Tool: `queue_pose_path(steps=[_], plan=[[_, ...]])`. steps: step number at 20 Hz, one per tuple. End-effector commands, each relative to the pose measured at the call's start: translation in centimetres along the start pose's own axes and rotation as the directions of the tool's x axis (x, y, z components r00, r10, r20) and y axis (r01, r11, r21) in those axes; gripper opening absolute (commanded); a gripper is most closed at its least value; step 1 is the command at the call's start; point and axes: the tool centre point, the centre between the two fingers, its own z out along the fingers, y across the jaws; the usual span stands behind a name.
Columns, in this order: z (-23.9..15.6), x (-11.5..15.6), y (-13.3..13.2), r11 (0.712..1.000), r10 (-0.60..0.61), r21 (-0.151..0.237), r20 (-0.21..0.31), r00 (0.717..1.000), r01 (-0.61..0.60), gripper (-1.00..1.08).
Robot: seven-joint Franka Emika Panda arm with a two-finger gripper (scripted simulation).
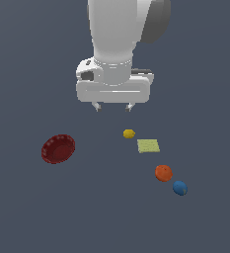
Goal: Pick up a designated object from a clutter of objects.
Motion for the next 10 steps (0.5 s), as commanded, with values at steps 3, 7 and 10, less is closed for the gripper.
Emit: queue_pose_path(steps=[3,7,10], plan=[[0.0,0.0,0.2,1.000,0.004,0.001,-0.001,1.000,-0.004,1.00],[-0.3,0.0,2.0,0.999,0.034,0.011,-0.005,0.999,-0.034,1.00],[-0.5,0.0,2.9,0.999,0.049,0.017,-0.007,0.999,-0.049,1.00]])
